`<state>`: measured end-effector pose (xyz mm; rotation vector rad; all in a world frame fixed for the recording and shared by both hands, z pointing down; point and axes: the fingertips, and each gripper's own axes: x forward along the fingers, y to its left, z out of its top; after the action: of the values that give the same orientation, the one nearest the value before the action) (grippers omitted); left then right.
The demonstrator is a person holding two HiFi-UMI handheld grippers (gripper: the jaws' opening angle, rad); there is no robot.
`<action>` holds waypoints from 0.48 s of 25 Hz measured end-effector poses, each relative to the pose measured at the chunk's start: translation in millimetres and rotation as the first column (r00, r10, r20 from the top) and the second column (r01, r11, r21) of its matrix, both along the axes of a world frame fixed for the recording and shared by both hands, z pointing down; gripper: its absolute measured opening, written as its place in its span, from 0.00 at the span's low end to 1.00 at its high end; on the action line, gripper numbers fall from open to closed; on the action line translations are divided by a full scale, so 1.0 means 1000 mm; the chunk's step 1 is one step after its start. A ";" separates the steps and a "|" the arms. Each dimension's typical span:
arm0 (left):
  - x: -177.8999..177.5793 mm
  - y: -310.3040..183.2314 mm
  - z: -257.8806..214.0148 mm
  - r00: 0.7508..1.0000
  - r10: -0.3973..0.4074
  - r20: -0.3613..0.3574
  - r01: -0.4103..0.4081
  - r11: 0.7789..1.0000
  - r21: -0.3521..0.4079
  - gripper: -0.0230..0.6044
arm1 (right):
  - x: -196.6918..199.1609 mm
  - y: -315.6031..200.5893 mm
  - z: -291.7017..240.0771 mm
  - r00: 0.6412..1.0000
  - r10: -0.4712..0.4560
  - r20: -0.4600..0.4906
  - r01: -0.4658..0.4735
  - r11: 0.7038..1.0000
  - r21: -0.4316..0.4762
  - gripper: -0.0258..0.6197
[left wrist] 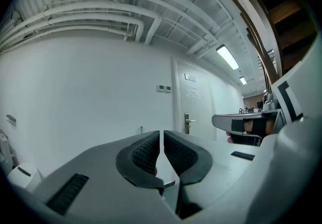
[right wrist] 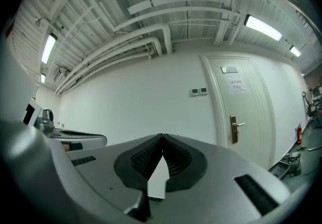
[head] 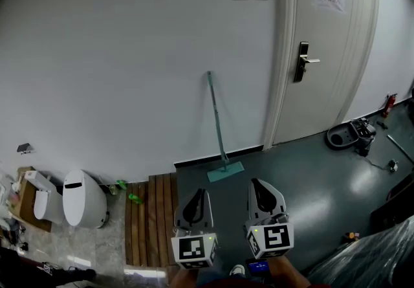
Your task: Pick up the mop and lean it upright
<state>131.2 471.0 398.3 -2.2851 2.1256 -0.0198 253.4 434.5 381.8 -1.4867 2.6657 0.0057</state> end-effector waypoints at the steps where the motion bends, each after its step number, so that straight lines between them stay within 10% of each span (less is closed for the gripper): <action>1: -0.003 -0.005 0.000 1.000 0.005 0.000 -0.005 1.000 0.004 0.09 | -0.003 -0.004 0.001 1.000 0.005 -0.002 -0.005 1.000 0.002 0.07; 12: -0.067 -0.072 -0.002 0.999 -0.005 -0.038 0.005 1.000 0.019 0.09 | -0.069 -0.072 -0.002 1.000 0.003 -0.025 -0.003 1.000 0.015 0.07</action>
<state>63.7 398.9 396.6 -2.2879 2.1398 0.0435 184.8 362.5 380.0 -1.4961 2.6765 0.0442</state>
